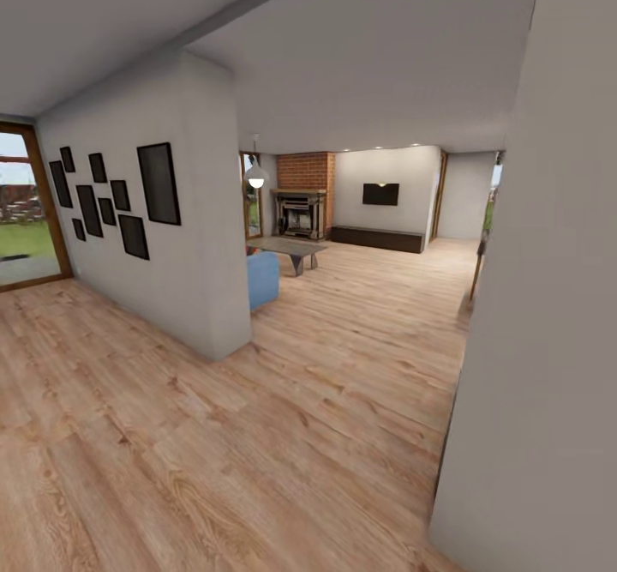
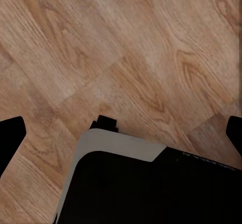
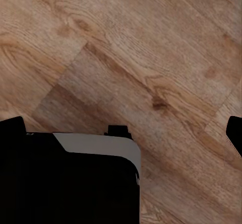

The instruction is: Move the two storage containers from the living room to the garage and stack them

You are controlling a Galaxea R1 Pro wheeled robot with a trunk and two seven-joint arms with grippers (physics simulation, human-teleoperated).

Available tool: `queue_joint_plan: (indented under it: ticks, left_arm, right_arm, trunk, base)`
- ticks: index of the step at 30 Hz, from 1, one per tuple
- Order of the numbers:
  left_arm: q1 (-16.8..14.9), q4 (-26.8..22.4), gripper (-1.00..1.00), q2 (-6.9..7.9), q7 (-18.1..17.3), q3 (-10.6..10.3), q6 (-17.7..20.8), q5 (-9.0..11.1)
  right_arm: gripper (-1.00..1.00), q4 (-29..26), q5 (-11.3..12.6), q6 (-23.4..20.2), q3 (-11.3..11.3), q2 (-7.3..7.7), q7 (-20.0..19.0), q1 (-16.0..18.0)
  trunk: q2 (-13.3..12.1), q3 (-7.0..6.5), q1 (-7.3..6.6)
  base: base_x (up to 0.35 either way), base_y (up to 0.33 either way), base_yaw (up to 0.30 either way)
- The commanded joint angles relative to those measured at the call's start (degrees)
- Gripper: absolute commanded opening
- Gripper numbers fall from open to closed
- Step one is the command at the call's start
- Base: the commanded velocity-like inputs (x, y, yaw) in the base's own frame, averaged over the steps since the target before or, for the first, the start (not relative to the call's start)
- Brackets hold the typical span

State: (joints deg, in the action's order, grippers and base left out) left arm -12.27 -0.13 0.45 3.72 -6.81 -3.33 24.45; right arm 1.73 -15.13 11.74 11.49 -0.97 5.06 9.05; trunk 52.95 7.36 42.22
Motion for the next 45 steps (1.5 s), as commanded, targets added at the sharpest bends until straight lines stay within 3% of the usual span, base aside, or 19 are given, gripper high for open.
queue_joint_plan:
  ticks: [1, 45]
  left_arm:
    - [0.0, 0.0, 1.00, -0.01, 0.1, -0.5, -0.1, 0.4]
    - [0.0, 0.0, 1.00, -0.13, 0.1, -0.5, -0.3, 0.0]
  right_arm:
    - [1.00, 0.2, -0.6, 0.3, 0.5, 0.00, 0.3, 0.1]
    - [1.00, 0.2, -0.6, 0.3, 0.5, 0.00, 0.3, 0.1]
  trunk:
    - [0.1, 0.08, 0.04]
    - [0.1, 0.08, 0.04]
  base:
    - [0.321, 0.000, 0.000]
    - [0.321, 0.000, 0.000]
